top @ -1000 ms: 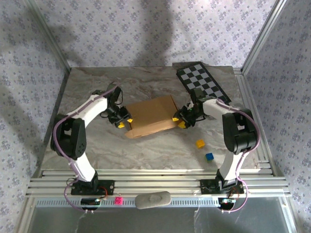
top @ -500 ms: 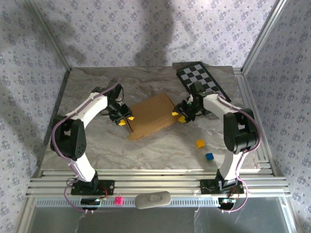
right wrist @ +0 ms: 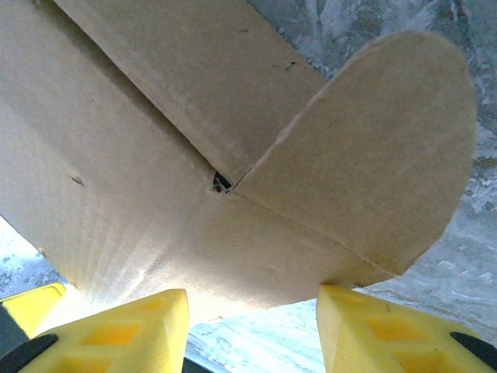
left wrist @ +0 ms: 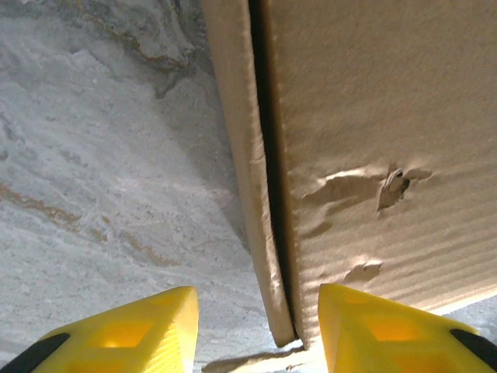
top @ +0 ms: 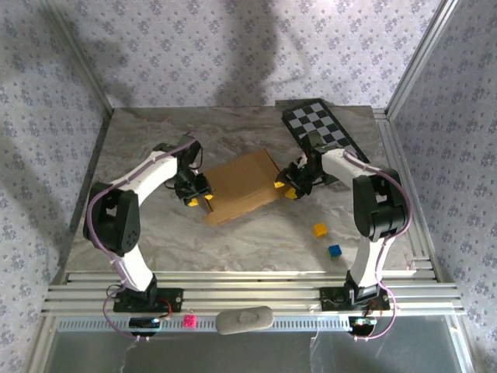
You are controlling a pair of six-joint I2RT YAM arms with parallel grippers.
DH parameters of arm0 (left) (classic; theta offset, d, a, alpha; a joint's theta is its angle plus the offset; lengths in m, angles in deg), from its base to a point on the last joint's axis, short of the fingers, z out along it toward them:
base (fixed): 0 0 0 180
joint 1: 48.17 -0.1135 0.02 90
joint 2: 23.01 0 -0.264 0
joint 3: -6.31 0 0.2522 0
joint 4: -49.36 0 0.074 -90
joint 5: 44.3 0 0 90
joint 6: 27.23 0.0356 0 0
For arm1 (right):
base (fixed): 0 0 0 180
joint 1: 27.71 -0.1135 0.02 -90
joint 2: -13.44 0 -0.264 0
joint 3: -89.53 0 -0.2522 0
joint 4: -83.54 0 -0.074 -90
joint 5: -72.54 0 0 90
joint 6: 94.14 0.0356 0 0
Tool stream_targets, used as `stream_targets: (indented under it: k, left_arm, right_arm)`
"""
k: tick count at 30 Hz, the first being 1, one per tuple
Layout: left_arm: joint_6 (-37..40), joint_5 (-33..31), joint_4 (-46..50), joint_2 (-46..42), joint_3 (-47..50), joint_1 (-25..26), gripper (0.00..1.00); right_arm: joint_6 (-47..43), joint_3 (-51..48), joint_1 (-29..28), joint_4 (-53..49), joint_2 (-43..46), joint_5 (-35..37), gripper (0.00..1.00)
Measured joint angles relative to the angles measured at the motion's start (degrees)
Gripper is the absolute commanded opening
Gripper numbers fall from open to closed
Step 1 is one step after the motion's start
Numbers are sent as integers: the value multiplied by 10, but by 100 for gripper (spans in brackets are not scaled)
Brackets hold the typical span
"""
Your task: Fold the paper box
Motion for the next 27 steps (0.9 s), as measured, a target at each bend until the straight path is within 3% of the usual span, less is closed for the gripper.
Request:
stream_targets:
  k: [13,17,20,27]
  left_arm:
    - [-16,6,-46,8,23,0,23]
    - [-16,9,-55,7,31,0,24]
    - [-16,6,-61,-1,40,-1,33]
    - [-30,4,-61,-15,45,-17,34]
  right_arm:
    - [-1,2,0,-2,0,0,48]
    - [-1,2,0,-2,0,0,48]
    - [-1,2,0,-2,0,0,47]
    - [-1,2,0,-2,0,0,47]
